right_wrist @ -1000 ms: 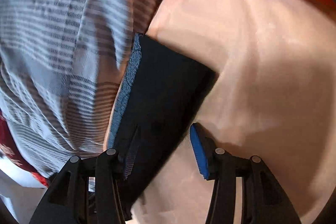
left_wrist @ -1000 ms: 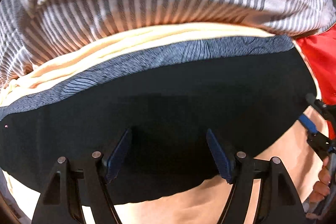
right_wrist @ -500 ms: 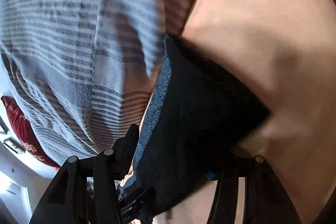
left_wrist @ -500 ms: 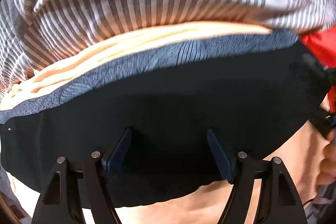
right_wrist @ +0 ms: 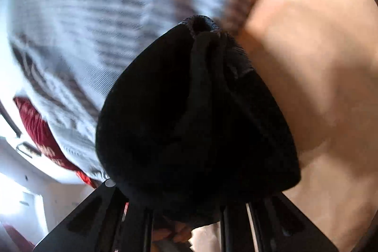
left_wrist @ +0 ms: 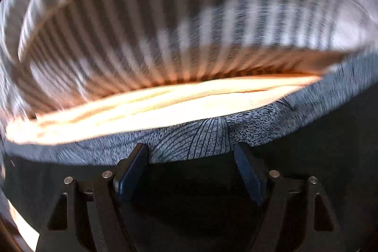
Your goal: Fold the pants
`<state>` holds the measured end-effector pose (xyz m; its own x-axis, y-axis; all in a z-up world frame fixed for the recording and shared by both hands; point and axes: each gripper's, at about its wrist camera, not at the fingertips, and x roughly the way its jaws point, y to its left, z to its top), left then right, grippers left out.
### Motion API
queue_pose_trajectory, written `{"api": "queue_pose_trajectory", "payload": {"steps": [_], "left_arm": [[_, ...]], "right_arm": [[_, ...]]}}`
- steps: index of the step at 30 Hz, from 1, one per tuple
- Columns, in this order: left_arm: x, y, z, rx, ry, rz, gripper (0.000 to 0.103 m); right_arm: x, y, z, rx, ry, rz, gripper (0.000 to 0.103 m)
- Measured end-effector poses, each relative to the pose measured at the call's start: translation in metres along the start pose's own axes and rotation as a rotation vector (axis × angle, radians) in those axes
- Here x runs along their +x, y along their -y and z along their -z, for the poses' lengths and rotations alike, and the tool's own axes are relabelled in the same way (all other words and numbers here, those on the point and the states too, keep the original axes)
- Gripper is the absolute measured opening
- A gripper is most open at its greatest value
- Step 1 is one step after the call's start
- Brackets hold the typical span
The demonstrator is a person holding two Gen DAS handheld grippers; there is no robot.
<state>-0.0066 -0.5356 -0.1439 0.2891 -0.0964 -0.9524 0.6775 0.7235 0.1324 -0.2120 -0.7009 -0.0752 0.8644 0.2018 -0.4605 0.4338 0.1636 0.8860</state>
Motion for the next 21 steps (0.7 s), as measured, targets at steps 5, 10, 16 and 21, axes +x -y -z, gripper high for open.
{"api": "queue_pose_trajectory", "payload": {"steps": [5,10,16,21], "left_arm": [[-0.024,-0.035,0.003,-0.07,-0.043,0.118,0.077],[-0.054,-0.1,0.023,-0.09,-0.004,0.13,0.077],[-0.067,-0.208,0.059,-0.148,-0.043,0.11,0.077],[-0.063,-0.289,0.083,-0.251,-0.09,0.074,0.077]], "right_arm": [[0.004,-0.058,0.02,-0.164,0.0,0.077,0.013],[0.025,-0.128,0.06,-0.427,-0.01,0.249,0.013],[0.094,-0.194,0.144,-0.78,-0.027,0.498,0.014],[0.185,-0.198,0.224,-0.962,-0.086,0.696,0.014]]}}
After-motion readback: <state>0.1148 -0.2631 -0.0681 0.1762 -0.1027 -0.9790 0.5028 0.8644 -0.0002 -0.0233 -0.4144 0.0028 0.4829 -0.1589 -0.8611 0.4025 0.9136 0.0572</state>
